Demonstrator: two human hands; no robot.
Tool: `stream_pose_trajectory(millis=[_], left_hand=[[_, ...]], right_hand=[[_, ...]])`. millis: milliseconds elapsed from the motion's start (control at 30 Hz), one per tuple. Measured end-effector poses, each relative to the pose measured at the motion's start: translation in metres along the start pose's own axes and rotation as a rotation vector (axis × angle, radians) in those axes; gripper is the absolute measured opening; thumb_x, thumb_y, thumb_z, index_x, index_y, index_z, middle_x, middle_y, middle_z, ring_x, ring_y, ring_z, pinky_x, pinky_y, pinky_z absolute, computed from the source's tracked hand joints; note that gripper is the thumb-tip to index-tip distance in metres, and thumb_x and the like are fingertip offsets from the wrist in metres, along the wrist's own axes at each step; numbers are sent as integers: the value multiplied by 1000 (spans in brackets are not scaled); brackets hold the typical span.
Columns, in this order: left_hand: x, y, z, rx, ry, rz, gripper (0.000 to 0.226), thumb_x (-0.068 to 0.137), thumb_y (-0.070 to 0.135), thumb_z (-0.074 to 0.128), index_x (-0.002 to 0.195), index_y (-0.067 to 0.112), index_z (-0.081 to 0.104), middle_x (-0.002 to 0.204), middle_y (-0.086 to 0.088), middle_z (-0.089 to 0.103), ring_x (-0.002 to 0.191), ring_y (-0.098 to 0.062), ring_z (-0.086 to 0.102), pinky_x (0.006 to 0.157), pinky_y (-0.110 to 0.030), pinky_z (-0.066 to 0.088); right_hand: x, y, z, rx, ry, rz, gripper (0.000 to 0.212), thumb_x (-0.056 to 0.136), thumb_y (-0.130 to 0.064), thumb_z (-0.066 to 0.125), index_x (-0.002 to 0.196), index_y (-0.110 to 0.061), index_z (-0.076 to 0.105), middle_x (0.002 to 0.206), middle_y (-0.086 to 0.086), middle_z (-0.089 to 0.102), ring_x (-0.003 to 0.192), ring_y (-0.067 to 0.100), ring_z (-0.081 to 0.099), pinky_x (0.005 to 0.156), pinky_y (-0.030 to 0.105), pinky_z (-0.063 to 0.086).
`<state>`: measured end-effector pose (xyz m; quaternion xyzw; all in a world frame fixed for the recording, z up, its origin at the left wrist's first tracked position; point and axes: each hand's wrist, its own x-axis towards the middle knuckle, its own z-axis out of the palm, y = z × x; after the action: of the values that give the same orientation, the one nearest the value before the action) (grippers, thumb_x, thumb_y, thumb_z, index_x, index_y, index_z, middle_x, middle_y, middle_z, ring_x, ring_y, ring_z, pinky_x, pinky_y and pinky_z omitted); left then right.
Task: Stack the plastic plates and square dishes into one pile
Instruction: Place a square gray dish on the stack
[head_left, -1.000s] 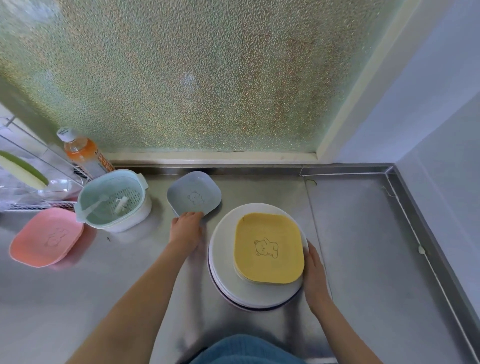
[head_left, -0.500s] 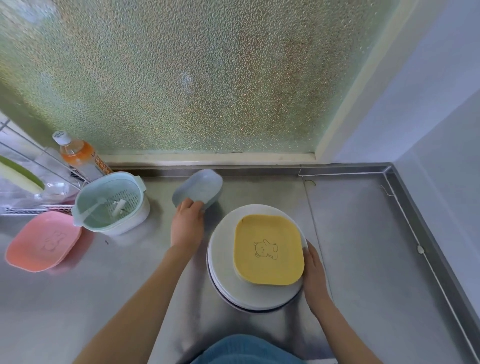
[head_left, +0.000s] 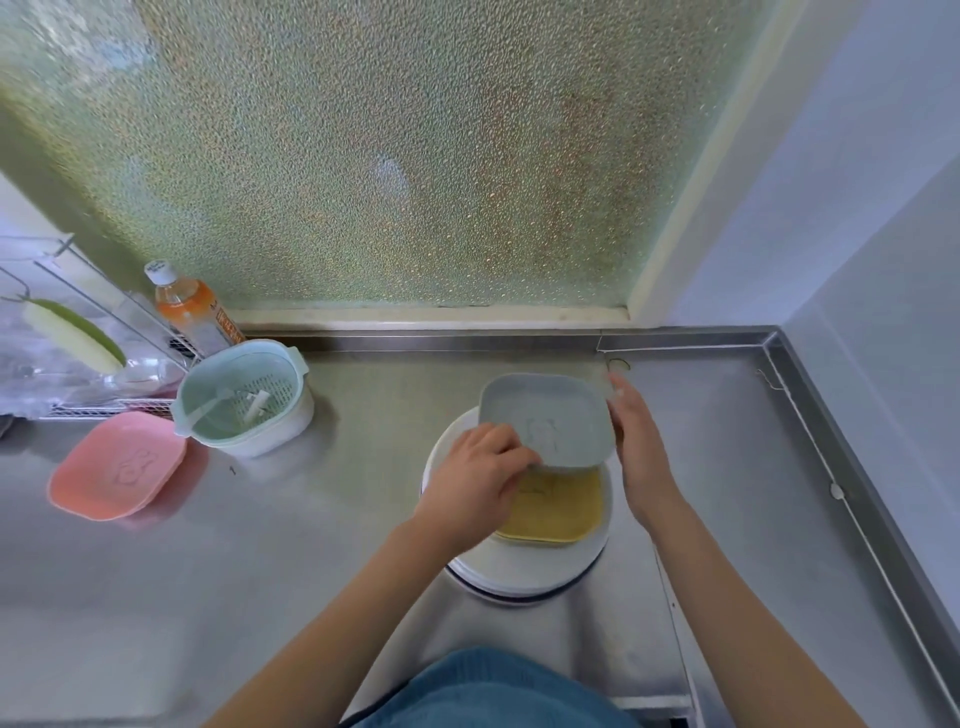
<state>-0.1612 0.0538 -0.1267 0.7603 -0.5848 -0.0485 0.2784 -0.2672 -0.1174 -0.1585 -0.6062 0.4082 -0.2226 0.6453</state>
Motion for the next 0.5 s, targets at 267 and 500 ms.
stream_pose_trajectory(millis=[267, 500], left_hand=[[-31, 4, 10, 40, -143, -8, 23, 81, 12, 58, 96, 18, 73, 85, -5, 63, 87, -25, 59, 85, -32, 42], [-38, 8, 15, -108, -169, -106, 22, 82, 23, 55, 89, 18, 75, 83, -2, 66, 85, -21, 58, 83, -32, 45]], right_hand=[[-21, 19, 8, -217, -33, -5, 40, 99, -16, 42, 131, -39, 46, 135, -6, 48, 117, 13, 47, 84, 28, 50], [-22, 27, 9, -280, 6, -50, 45, 96, -7, 39, 134, -29, 49, 136, -5, 51, 114, 9, 47, 88, 24, 44]])
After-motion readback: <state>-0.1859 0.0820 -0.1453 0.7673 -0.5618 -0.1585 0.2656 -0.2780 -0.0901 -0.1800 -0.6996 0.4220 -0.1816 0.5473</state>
